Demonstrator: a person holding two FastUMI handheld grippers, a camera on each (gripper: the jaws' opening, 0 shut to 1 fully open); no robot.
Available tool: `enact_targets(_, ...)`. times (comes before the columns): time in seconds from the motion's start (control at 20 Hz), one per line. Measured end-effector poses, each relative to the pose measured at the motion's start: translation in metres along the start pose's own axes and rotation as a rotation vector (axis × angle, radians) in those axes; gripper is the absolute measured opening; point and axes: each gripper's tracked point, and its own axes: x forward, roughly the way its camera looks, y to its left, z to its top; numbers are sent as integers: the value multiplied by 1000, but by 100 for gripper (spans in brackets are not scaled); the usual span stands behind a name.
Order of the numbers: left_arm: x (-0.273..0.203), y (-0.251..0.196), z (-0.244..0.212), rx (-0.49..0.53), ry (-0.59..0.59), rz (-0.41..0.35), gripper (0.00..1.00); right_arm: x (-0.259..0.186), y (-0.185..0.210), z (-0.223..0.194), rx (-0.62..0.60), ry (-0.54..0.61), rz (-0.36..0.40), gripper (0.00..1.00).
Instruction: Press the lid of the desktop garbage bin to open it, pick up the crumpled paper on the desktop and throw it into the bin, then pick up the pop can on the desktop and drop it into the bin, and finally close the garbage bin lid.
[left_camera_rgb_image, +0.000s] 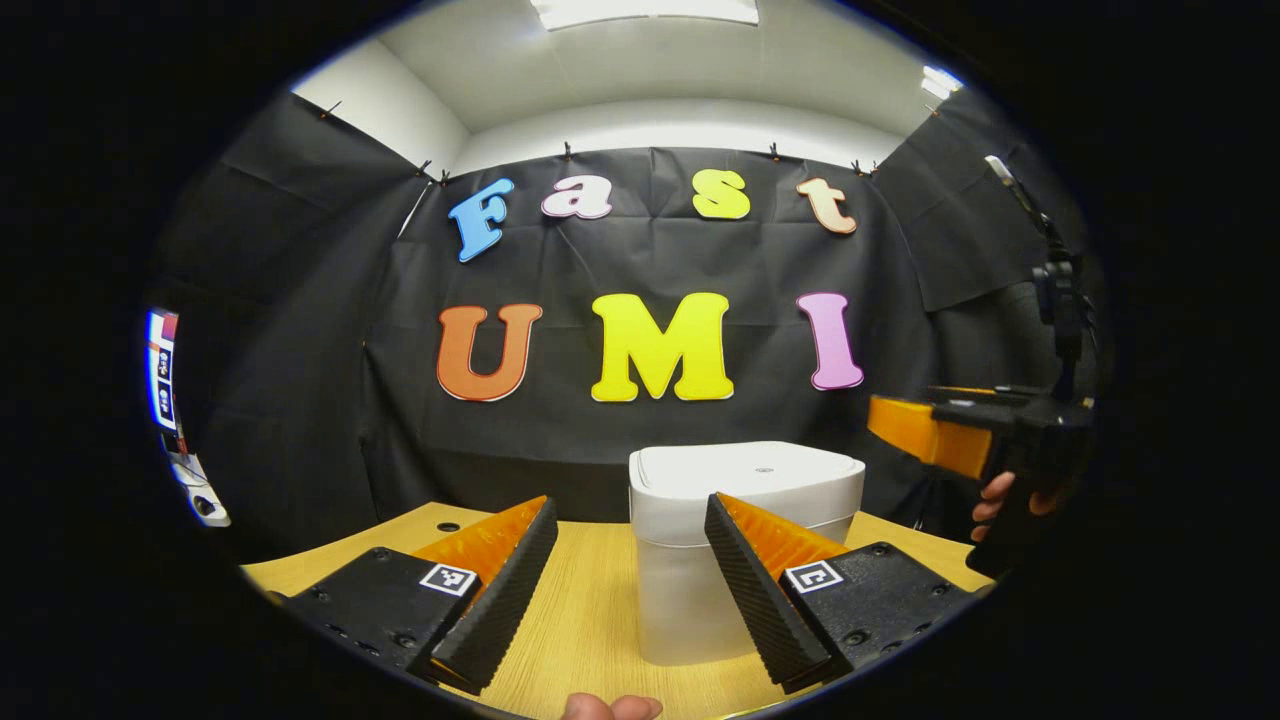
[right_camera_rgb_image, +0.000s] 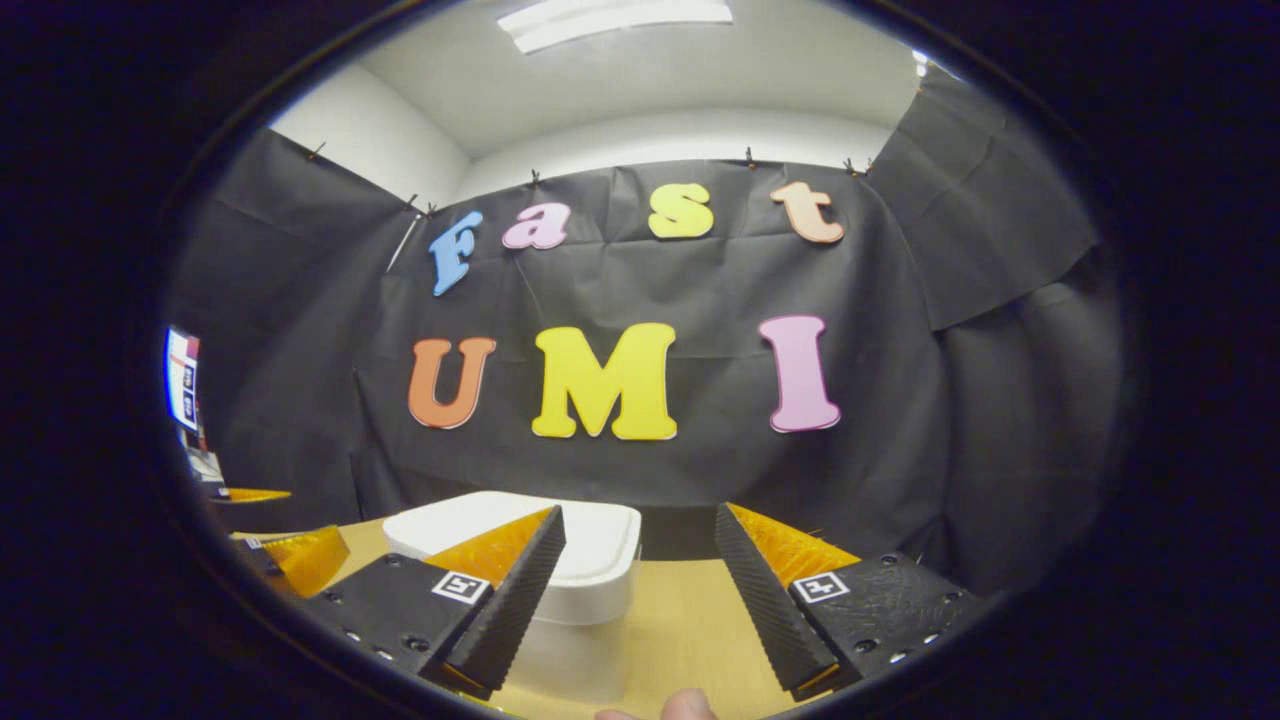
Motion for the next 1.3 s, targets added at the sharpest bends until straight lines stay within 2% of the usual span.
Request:
enact_targets(0.25, -13, -4, -17, -12, 9, -10, 96, -43, -18, -20, -66, -47, -41, 94)
enact_targets(0.55, -40, 25, -59, -16, 65, 52, 96, -75, 4, -85, -38, 8, -46, 93)
enact_targets(0.7, -46, 31, -54, 38, 50, 63, 96, -84, 17, -89, -59, -6, -51, 94)
enact_targets(0.85, -49, 25, -55, -1, 47, 53, 96, -90, 26, -84, -21, -19, -48, 94)
enact_targets(0.9, -48, 18, -53, -13, 39, 30, 96, -93, 26, -82, -20, -28, -51, 95)
enact_targets(1.3, -47, 8, -62, 21, 49, 1, 97, -100, 32, -100, -67, 0, -63, 95)
